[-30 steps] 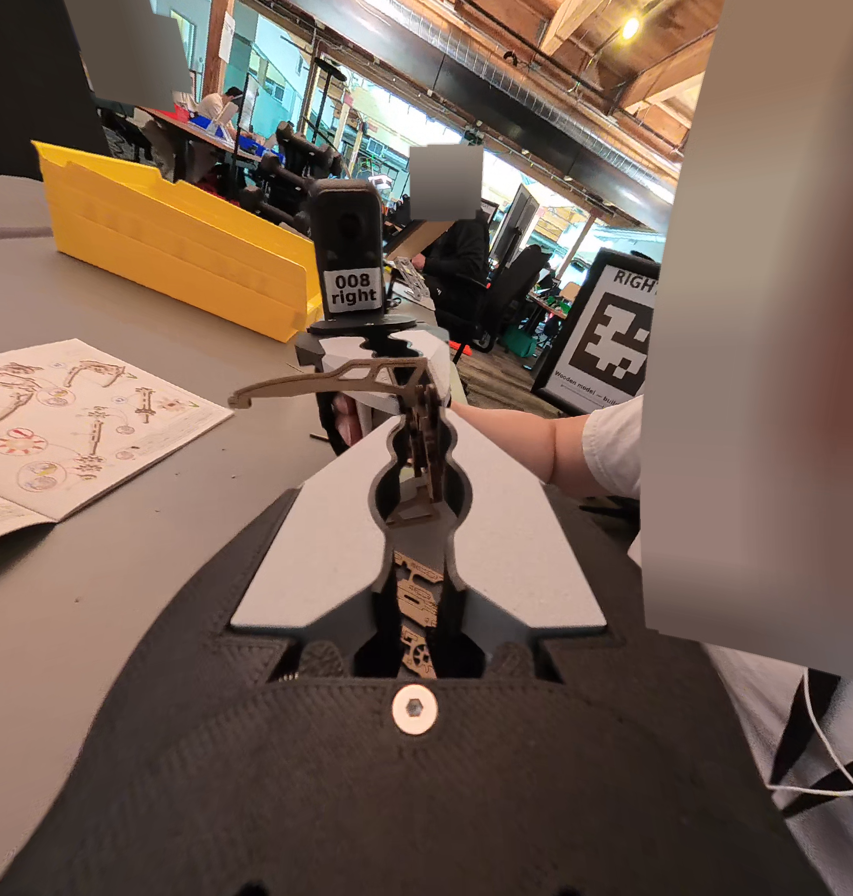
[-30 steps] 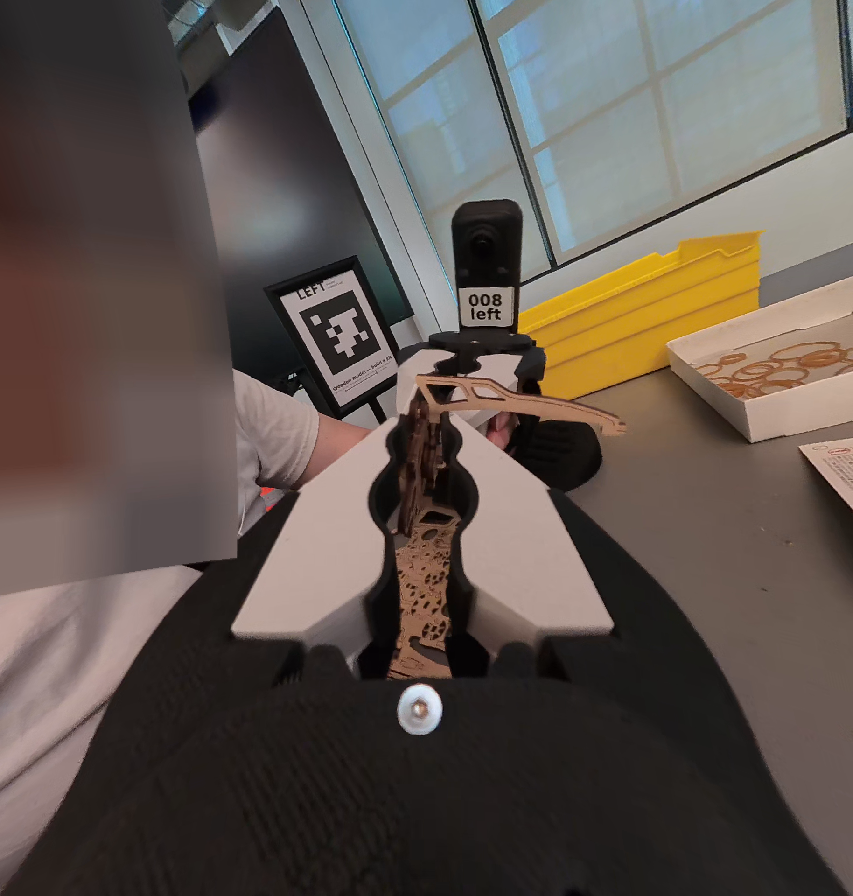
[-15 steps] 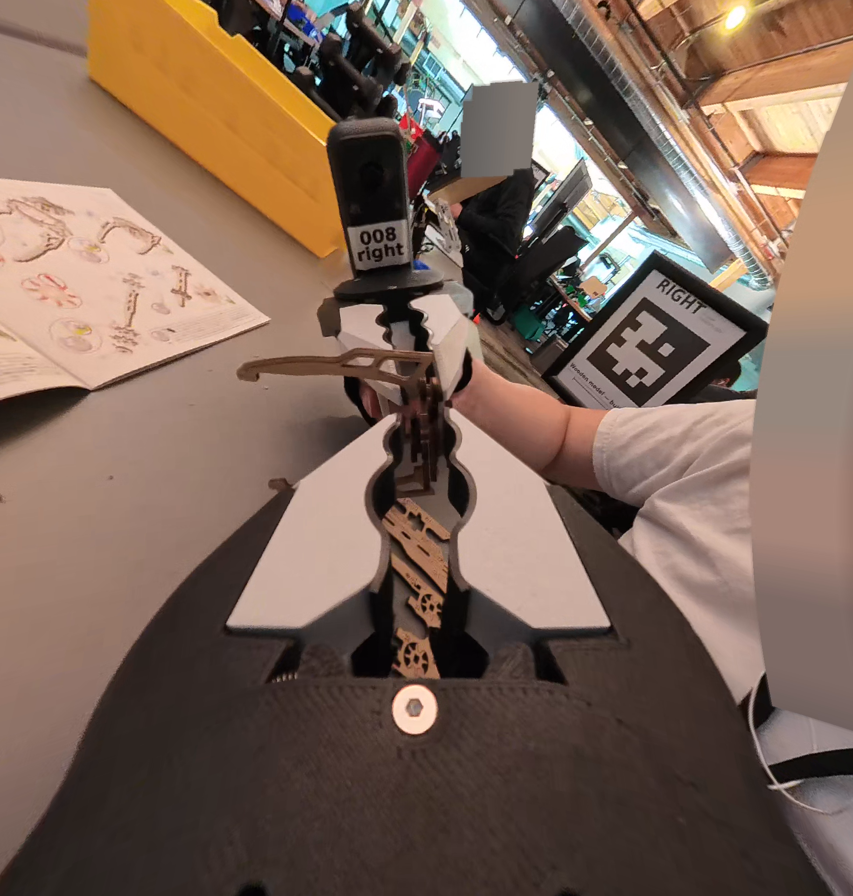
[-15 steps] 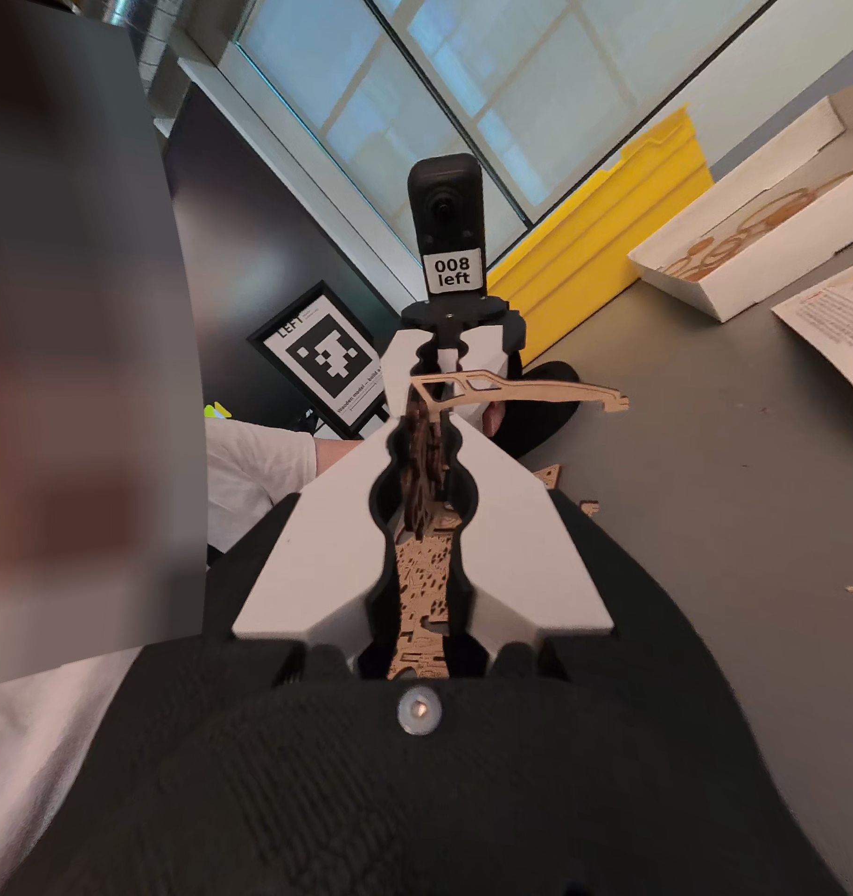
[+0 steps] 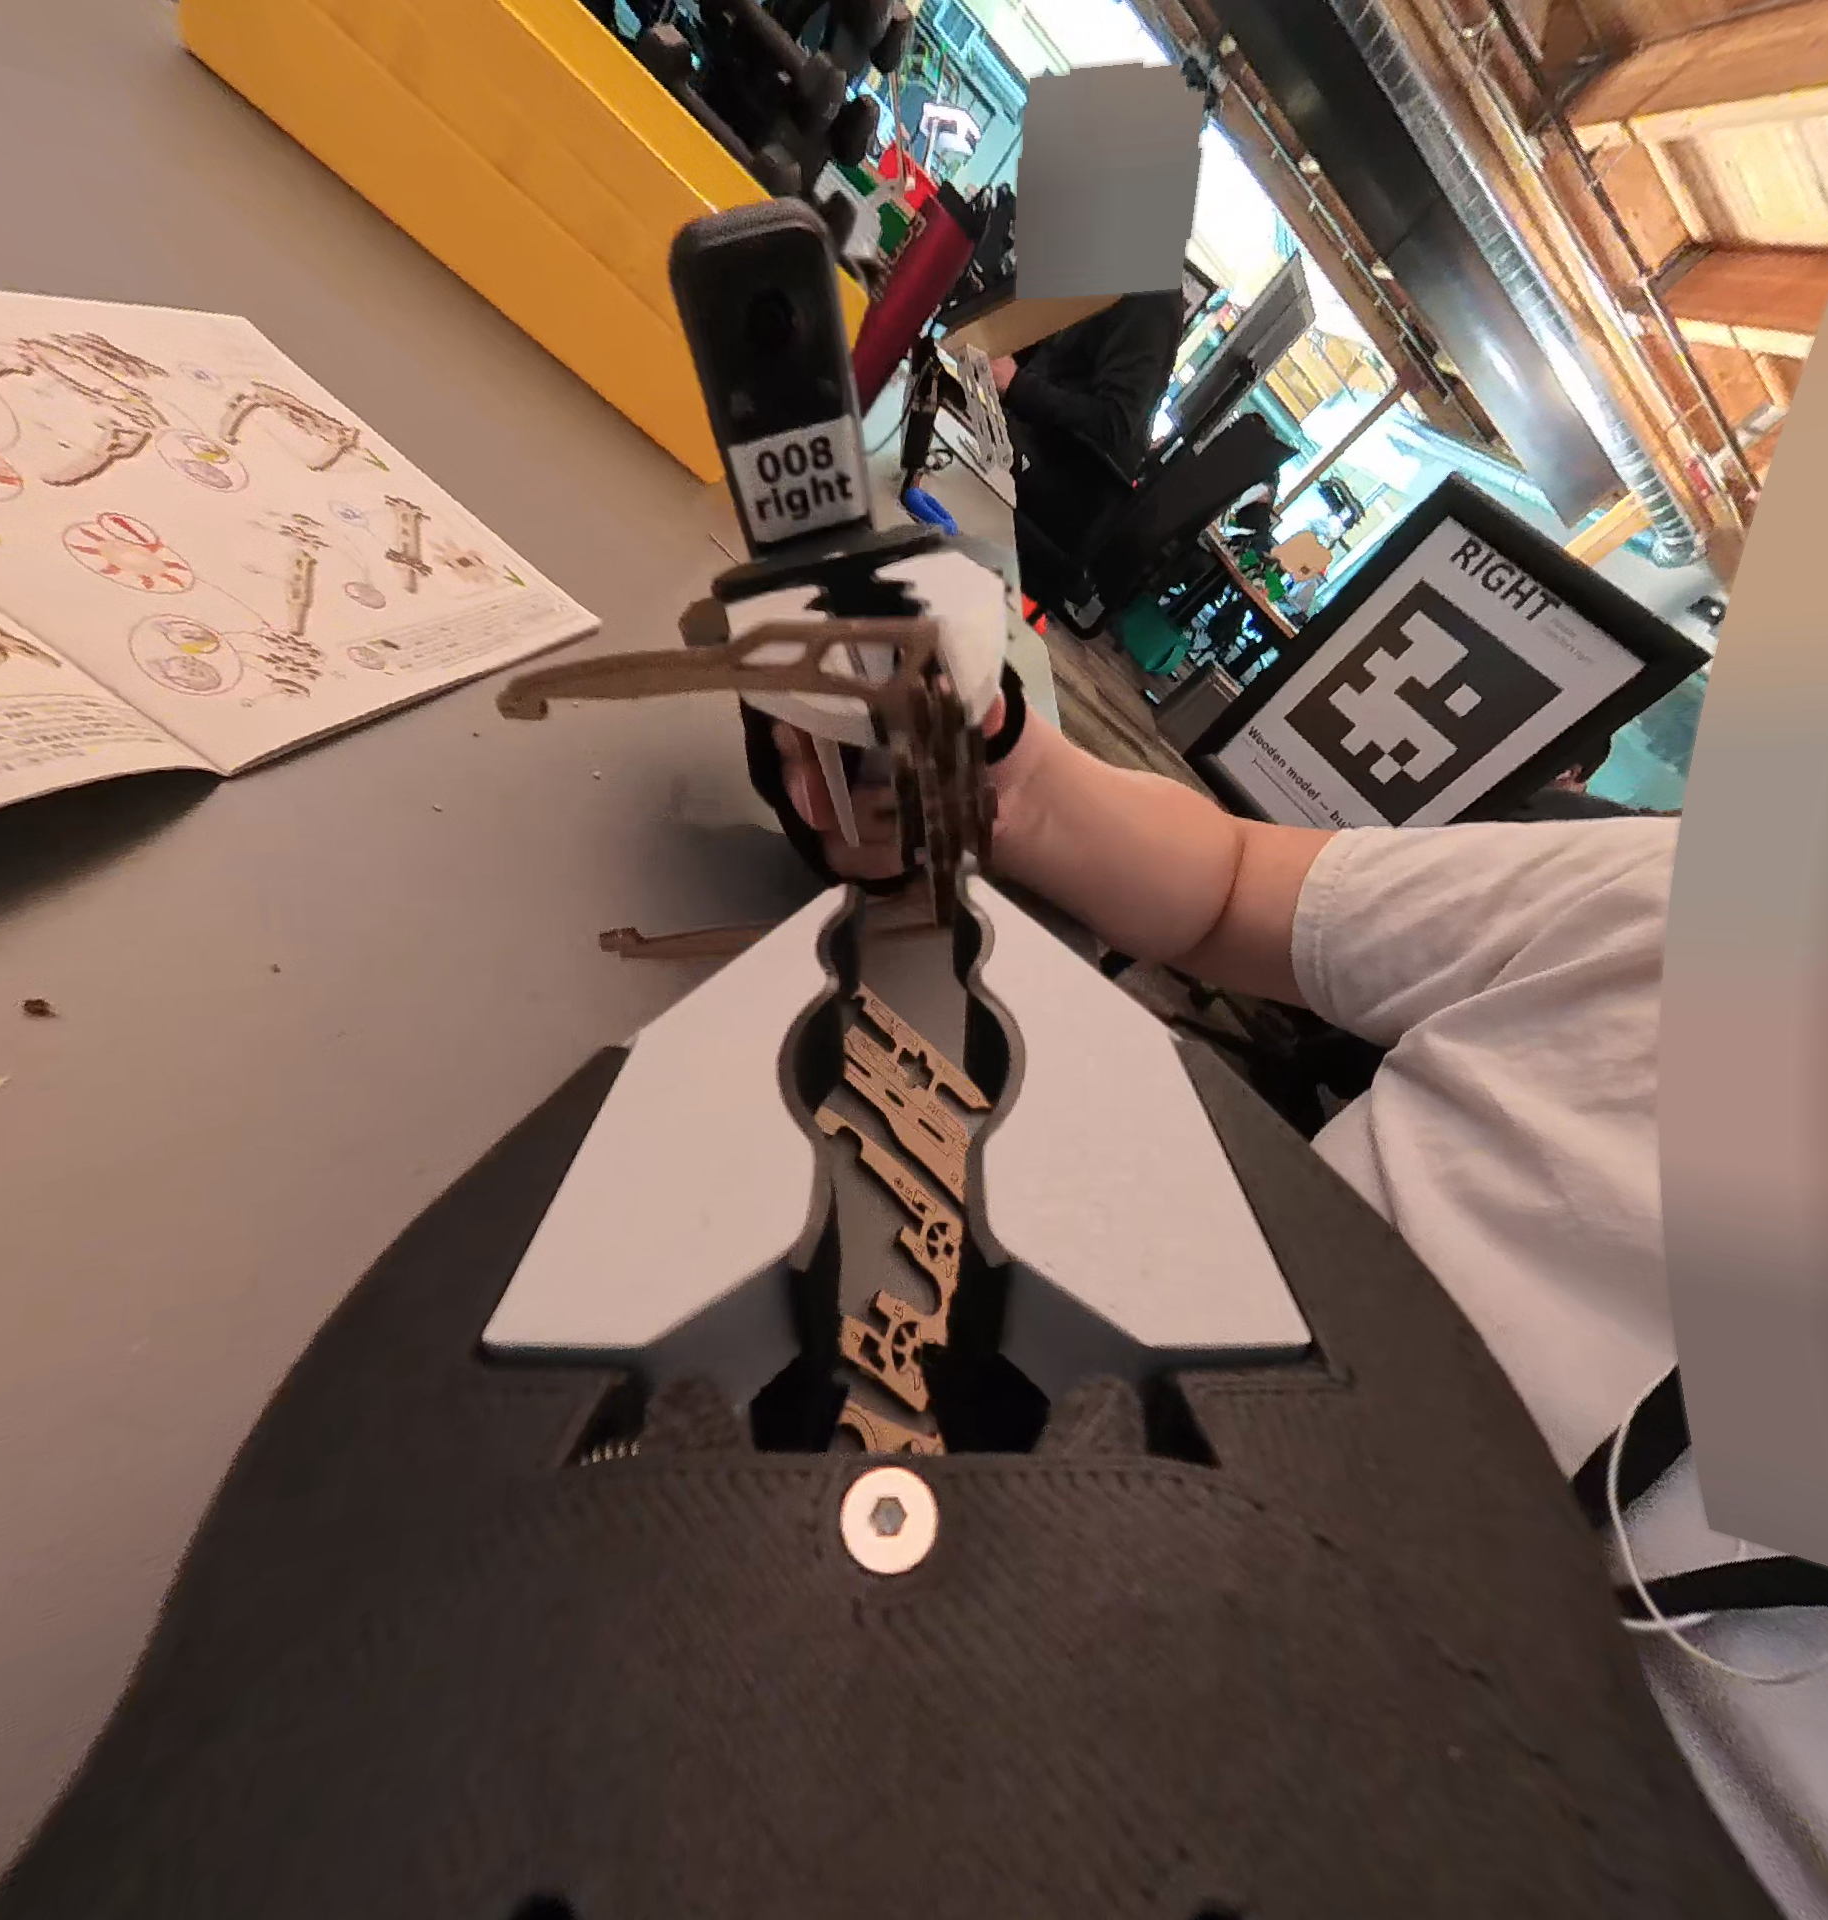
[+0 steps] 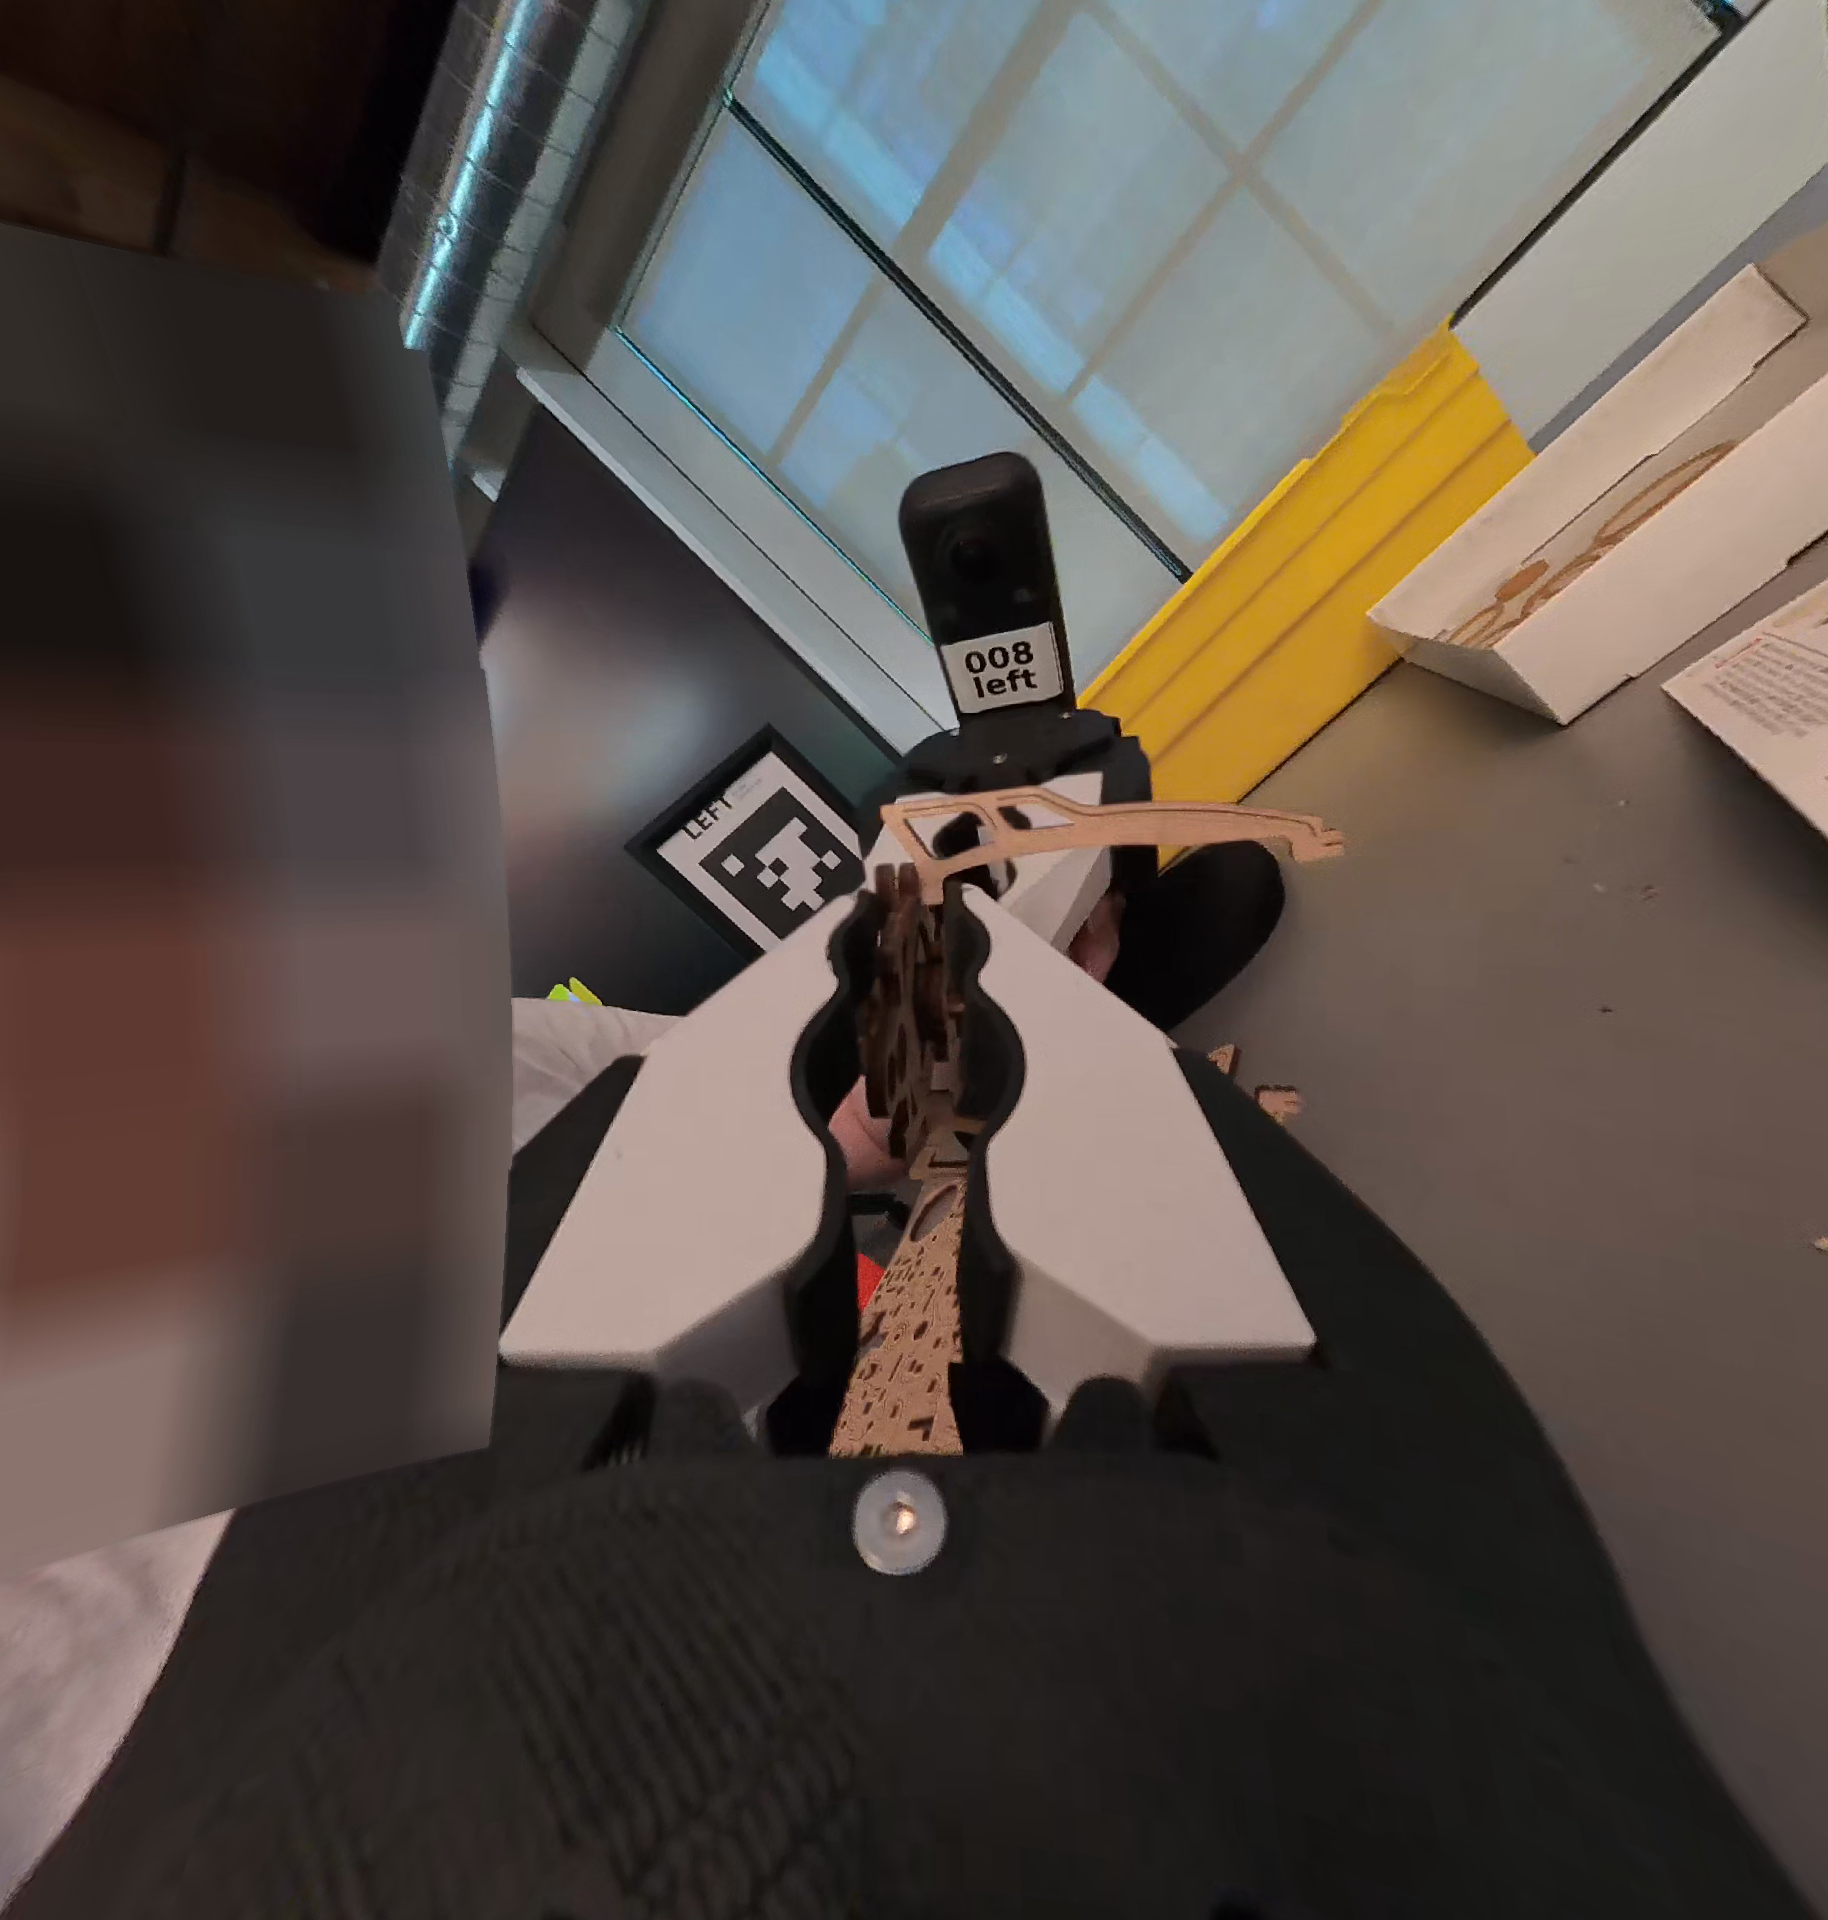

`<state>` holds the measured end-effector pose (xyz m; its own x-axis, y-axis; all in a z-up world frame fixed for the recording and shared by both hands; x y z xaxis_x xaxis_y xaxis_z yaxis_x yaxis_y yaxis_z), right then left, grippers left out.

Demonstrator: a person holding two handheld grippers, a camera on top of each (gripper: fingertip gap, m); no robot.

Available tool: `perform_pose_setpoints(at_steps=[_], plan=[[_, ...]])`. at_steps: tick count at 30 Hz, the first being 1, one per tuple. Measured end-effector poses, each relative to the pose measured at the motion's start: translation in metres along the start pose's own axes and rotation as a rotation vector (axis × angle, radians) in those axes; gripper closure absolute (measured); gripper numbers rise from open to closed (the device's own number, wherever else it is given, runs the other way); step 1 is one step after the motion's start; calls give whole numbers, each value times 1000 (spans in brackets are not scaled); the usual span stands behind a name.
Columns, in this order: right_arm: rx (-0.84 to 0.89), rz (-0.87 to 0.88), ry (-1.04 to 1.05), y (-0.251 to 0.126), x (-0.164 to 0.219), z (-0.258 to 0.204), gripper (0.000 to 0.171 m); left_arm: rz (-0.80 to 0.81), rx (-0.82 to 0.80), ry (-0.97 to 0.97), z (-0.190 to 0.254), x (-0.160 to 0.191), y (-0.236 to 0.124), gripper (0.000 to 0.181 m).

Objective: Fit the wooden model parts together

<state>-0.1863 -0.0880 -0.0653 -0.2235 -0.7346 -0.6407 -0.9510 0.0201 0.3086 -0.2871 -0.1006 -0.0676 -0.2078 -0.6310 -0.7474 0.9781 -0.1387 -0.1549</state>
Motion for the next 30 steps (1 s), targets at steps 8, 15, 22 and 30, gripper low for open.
perform_pose_setpoints(at_steps=[8,15,22,30], plan=[[20,-32,54,-8,-1,8,161,95,-12,23,-2,-10,-7,181],[83,-165,12,-9,7,11,164,52,-46,14,-7,-7,-10,181],[261,-289,-228,-18,1,11,153,37,-42,-39,-12,-6,-14,181],[142,-349,-358,-10,5,-14,138,2,-105,249,5,-7,-7,181]])
Point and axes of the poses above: each gripper's, where its closed fingertips meet, y out along the fingers, x out of its underside, z = x × y across the jaws, the point moved 5 cm from there along -y, back along the fingers, and after that the axes turned 2 degrees about -y, right-handed, at the moved point
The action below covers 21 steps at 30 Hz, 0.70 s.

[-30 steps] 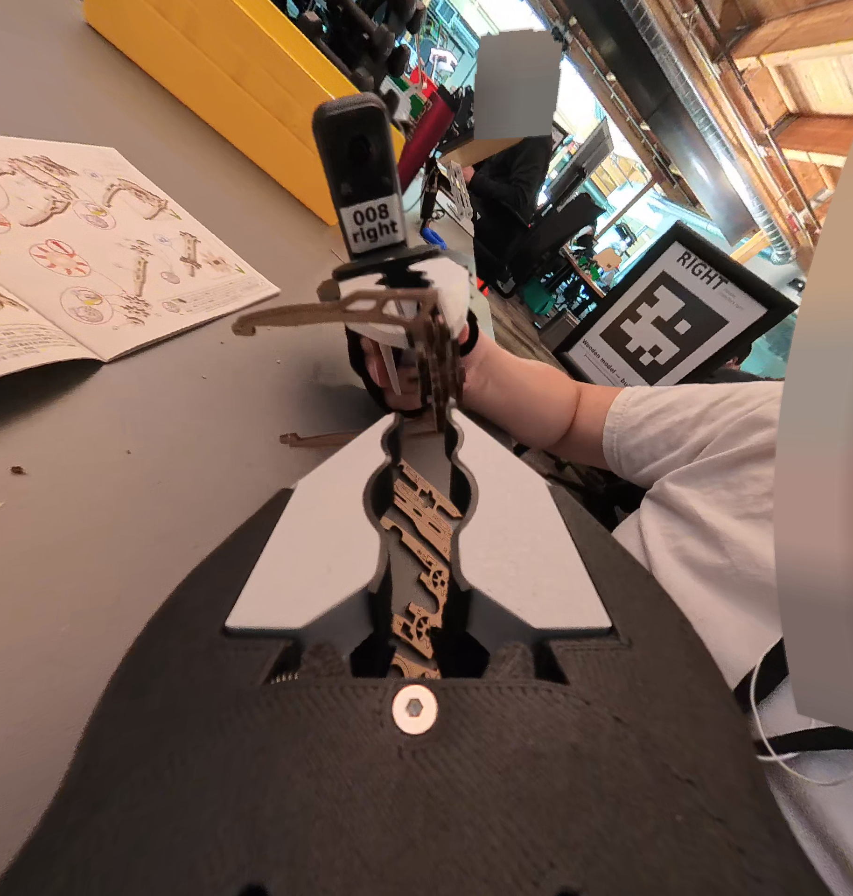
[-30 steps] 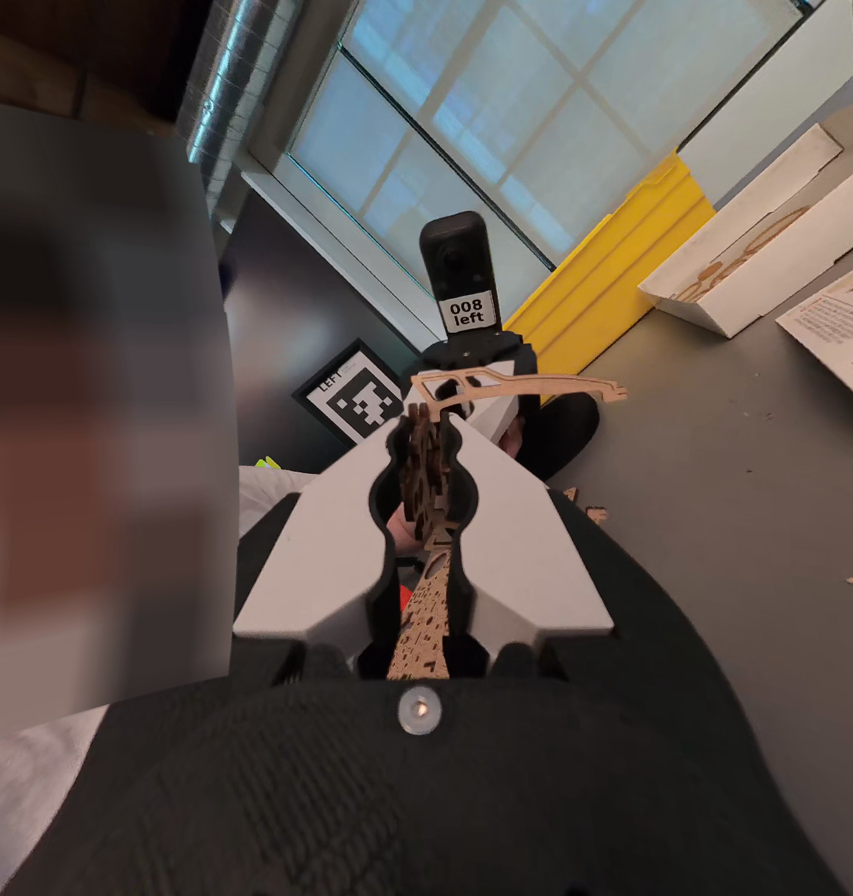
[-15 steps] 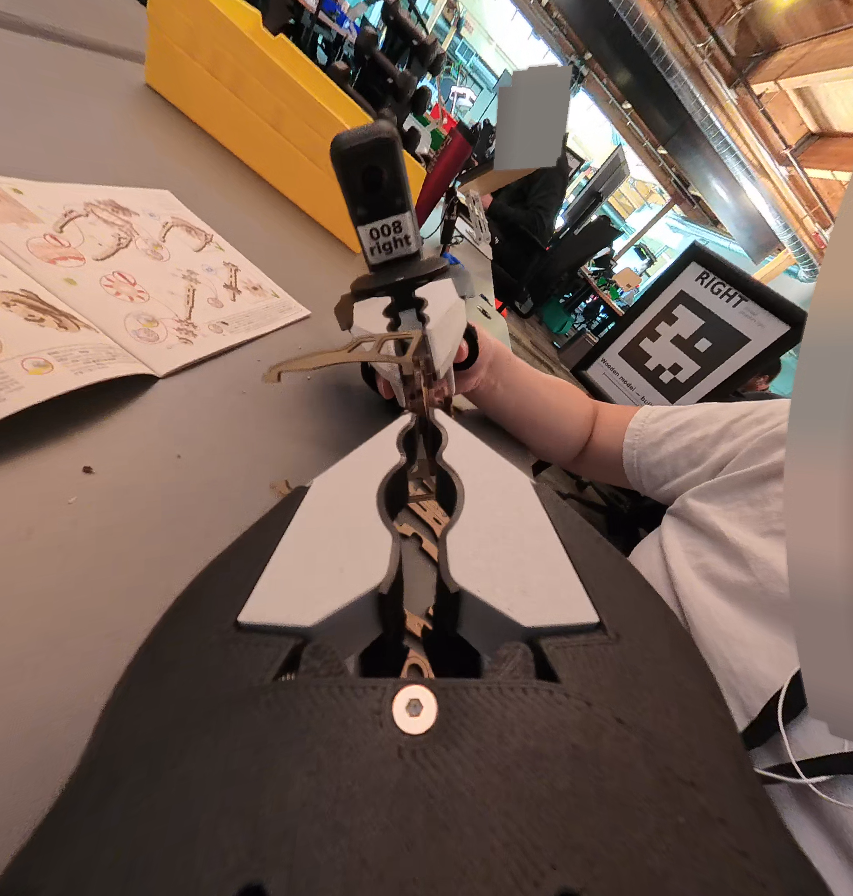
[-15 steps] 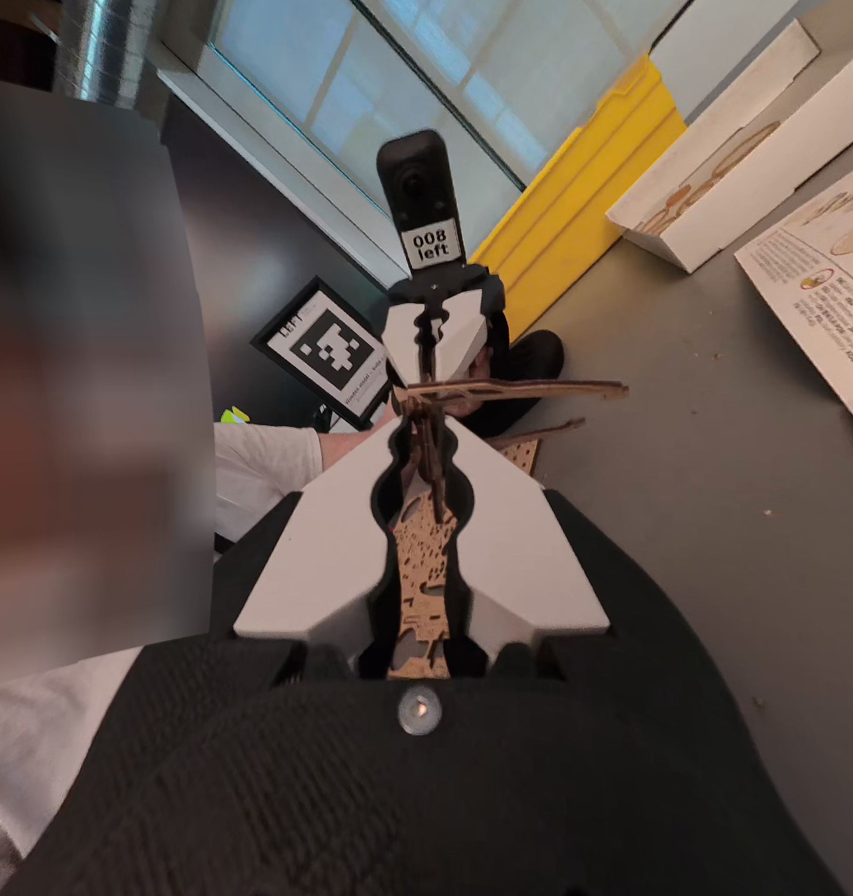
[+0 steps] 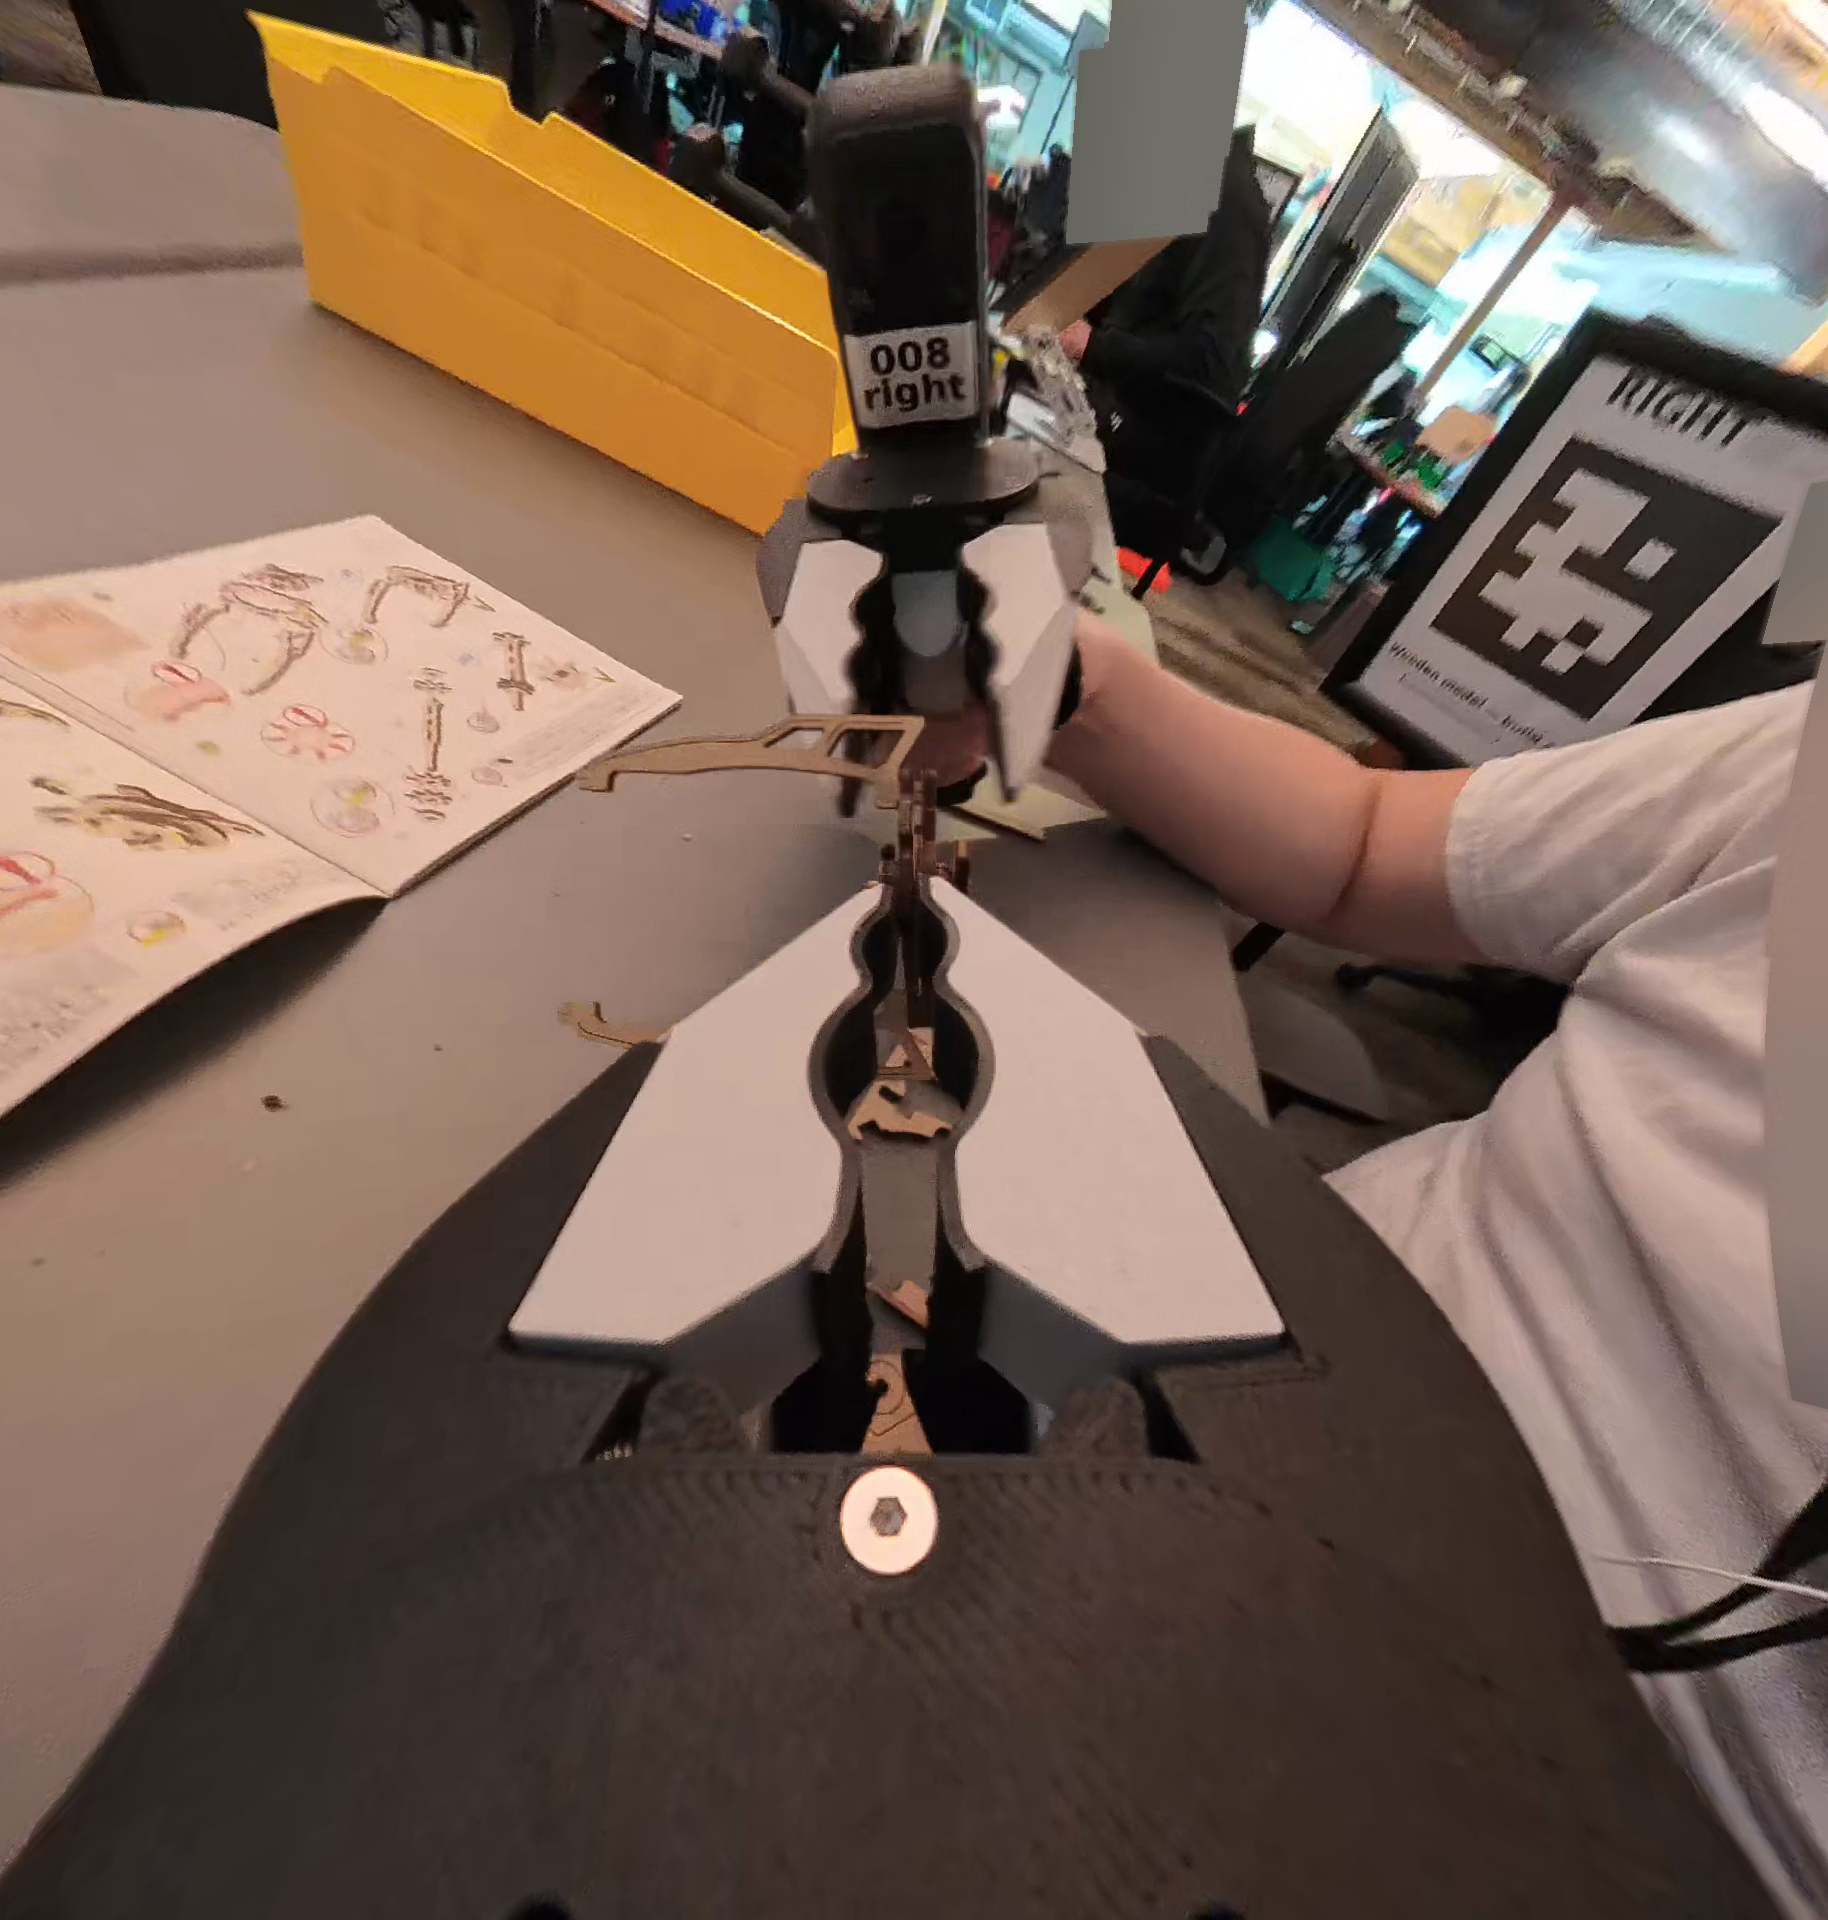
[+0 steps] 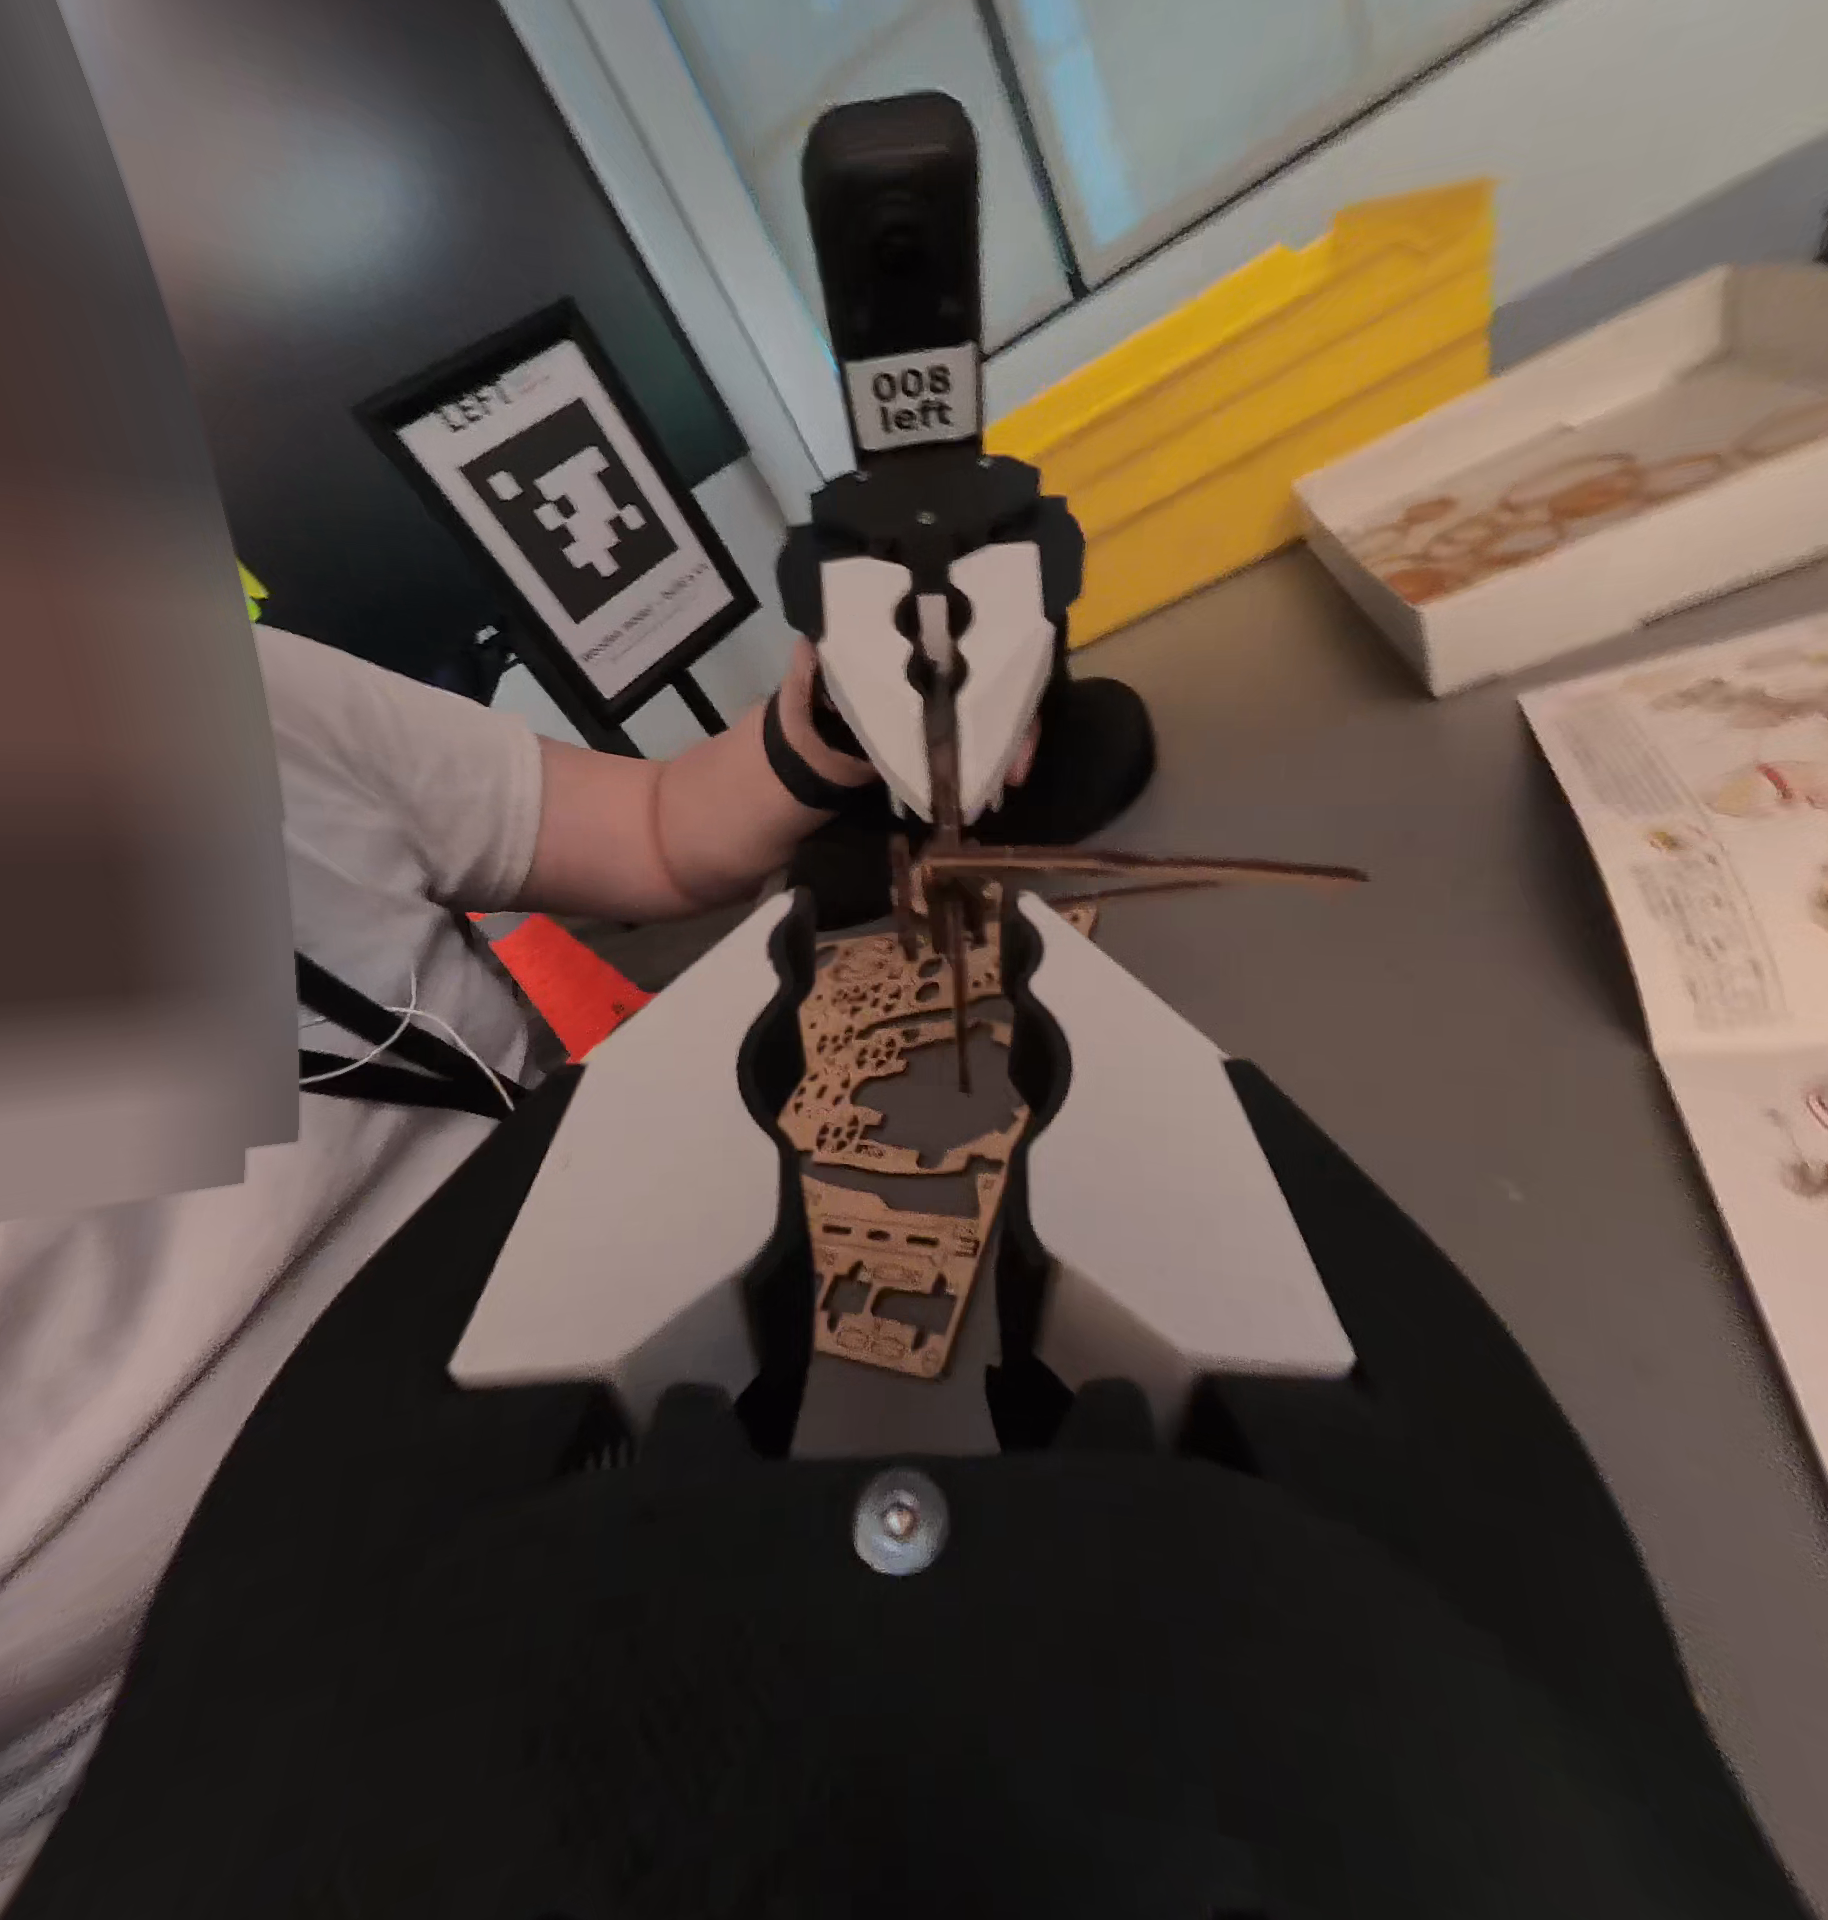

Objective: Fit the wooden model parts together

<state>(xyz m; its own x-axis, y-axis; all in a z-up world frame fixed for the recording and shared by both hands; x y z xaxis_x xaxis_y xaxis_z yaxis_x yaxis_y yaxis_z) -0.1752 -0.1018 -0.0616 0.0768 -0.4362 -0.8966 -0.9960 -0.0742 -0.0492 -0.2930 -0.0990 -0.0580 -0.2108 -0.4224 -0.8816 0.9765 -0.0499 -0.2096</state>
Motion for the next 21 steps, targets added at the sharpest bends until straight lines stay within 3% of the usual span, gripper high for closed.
perform_pose_setpoints(at_steps=[3,8,16,21], plan=[[74,-25,-50,5,3,4,127,4,8,75,7,-1,1,181],[50,-32,-106,12,4,-6,158,-13,-25,215,15,-1,4,181],[20,-22,-315,10,-4,-25,161,44,30,297,29,-7,1,181],[111,-37,-526,10,-7,-35,162,60,1,399,35,-8,1,180]])
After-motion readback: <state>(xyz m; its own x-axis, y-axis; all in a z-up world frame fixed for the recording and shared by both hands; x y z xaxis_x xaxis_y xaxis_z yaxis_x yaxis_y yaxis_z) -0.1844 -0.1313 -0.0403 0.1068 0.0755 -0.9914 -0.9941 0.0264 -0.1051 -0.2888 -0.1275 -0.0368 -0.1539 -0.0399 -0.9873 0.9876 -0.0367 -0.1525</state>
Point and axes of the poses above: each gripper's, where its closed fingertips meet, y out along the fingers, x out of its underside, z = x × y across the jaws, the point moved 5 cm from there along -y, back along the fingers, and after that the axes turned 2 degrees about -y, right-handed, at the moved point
